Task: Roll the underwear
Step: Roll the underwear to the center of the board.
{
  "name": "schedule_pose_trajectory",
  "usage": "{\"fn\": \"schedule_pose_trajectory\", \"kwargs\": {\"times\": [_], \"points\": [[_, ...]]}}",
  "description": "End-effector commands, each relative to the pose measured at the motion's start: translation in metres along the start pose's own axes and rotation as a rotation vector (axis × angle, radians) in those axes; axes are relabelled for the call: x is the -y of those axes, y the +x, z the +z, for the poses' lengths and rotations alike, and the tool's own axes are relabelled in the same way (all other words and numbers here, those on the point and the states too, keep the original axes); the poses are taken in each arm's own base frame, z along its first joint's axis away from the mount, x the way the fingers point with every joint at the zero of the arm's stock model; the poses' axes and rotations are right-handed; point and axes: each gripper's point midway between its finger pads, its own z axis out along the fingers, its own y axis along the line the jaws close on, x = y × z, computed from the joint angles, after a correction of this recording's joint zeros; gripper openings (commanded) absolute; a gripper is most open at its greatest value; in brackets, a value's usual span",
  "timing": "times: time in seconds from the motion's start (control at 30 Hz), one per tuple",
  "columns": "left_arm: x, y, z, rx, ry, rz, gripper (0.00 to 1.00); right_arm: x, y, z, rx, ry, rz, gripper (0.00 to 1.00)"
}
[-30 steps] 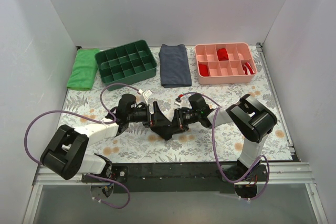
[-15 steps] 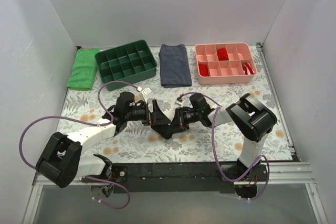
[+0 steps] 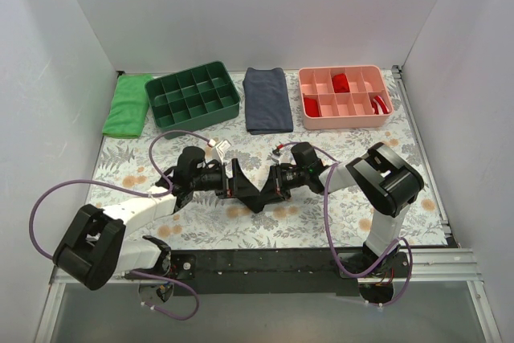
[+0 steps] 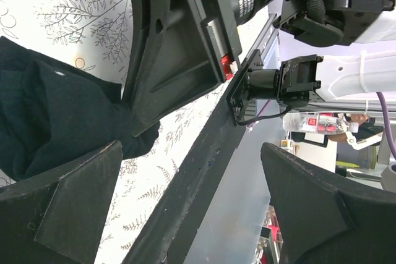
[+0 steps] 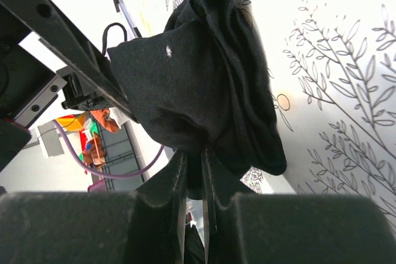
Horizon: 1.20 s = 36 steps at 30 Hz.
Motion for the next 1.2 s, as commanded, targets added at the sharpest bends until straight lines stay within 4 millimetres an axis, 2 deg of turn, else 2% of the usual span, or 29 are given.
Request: {"fn": "schedule_pose_trajectory", "kwargs": {"times": [0.0, 0.2, 0.43, 0.83, 0.97, 1.17], "points": [[-0.003, 0.001, 0.004, 0.014, 0.01, 0.013, 0.95, 0.023, -0.004, 0.0, 0.019, 0.078, 0.067, 0.07], [-0.002, -0.008, 0.012, 0.037, 0.039, 0.017, 0.95, 0.026, -0.004, -0.001, 0.011, 0.081, 0.07, 0.08], [-0.015, -0.005, 0.018, 0.039, 0.009, -0.006, 0.94, 0.024, -0.004, -0.001, 0.013, 0.07, 0.063, 0.1], [-0.043, 0.003, 0.025, 0.048, -0.08, -0.049, 0.92, 0.022, -0.016, -0.01, 0.067, 0.16, -0.071, 0.25], [-0.05, 0.004, 0.028, 0.04, -0.106, -0.051, 0.91, 0.014, -0.022, -0.016, 0.115, 0.166, -0.129, 0.4], [-0.053, 0.004, 0.029, 0.041, -0.114, -0.058, 0.91, 0.005, -0.03, -0.026, 0.185, 0.198, -0.21, 0.43]]}}
